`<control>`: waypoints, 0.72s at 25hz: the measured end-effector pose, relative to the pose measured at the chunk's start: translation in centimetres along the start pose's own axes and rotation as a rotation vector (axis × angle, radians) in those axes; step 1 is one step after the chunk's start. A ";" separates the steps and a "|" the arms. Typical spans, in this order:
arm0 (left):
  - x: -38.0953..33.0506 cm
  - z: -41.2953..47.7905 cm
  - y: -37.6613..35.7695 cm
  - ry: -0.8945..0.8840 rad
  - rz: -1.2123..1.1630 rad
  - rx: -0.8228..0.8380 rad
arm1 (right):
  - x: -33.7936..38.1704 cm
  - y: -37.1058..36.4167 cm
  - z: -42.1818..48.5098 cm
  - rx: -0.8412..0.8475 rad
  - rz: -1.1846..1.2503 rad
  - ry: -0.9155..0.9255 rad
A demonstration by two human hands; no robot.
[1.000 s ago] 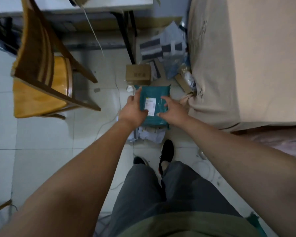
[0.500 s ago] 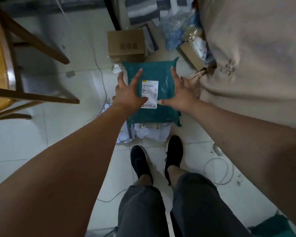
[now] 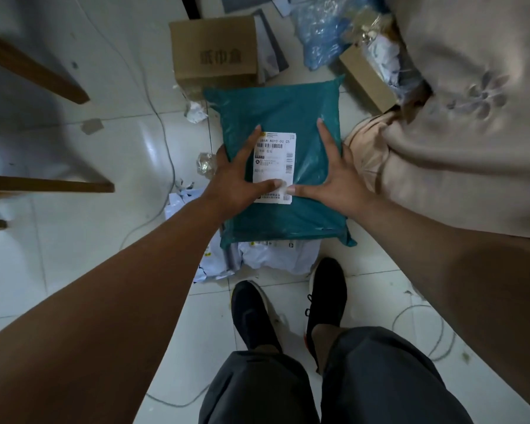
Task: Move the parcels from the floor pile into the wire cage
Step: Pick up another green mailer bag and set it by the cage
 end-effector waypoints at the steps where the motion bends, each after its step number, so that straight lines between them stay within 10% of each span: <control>1: 0.1 0.0 -0.2 -0.007 -0.021 -0.008 | 0.1 0.1 0.0 -0.014 0.023 0.026; 18: -10.8 -8.3 3.0 -0.013 -0.011 -0.082 | 6.5 8.4 -8.4 -0.078 0.048 0.026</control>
Point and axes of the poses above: each hand's wrist, its own z-axis towards the middle knuckle, its own y-axis out of the back of the hand, x = y × z, the point moved 9 cm from there along z, towards the middle knuckle, and after that the axes turned 15 degrees about -z, right-handed, at the moved point
